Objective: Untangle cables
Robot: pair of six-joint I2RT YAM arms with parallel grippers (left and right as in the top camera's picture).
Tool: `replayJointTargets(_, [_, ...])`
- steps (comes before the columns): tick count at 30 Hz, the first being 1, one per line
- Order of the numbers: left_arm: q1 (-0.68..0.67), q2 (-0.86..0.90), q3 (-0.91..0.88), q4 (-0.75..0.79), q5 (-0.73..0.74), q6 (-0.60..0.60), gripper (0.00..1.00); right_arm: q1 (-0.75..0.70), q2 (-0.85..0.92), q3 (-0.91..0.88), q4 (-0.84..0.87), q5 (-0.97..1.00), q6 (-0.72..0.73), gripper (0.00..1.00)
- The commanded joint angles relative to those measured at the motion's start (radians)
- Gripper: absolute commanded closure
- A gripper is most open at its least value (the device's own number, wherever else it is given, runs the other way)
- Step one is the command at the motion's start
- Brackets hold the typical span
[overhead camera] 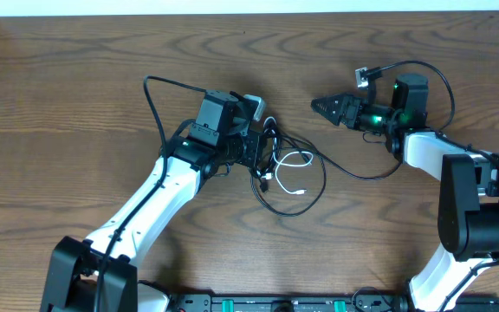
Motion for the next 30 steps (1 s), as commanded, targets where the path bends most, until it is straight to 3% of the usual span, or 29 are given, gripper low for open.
replayJointTargets(1, [0.0, -0.047, 0.055, 0.005, -0.009, -0.007, 0.92, -0.001, -0.004, 0.005, -0.001, 0.0, -0.017, 0.01])
replayJointTargets(16, [0.0, -0.111, 0.085, 0.002, 0.038, -0.006, 0.92, -0.001, -0.004, 0.005, 0.032, 0.007, 0.035, 0.01])
replayJointTargets(20, [0.0, -0.111, 0.084, -0.048, 0.189, 0.125, 0.92, -0.001, -0.004, 0.005, 0.026, 0.008, 0.122, 0.01])
replayJointTargets(23, [0.0, -0.111, 0.084, -0.121, 0.206, 0.246, 0.93, 0.0, -0.004, 0.005, 0.024, 0.008, 0.123, 0.01])
replayJointTargets(27, [0.0, -0.111, 0.084, -0.142, 0.21, 0.257, 0.92, -0.002, -0.004, 0.005, 0.032, 0.001, 0.146, 0.01])
replayJointTargets(30, [0.0, -0.111, 0.084, -0.142, 0.211, 0.296, 0.92, -0.002, -0.004, 0.005, 0.083, -0.035, 0.055, 0.01])
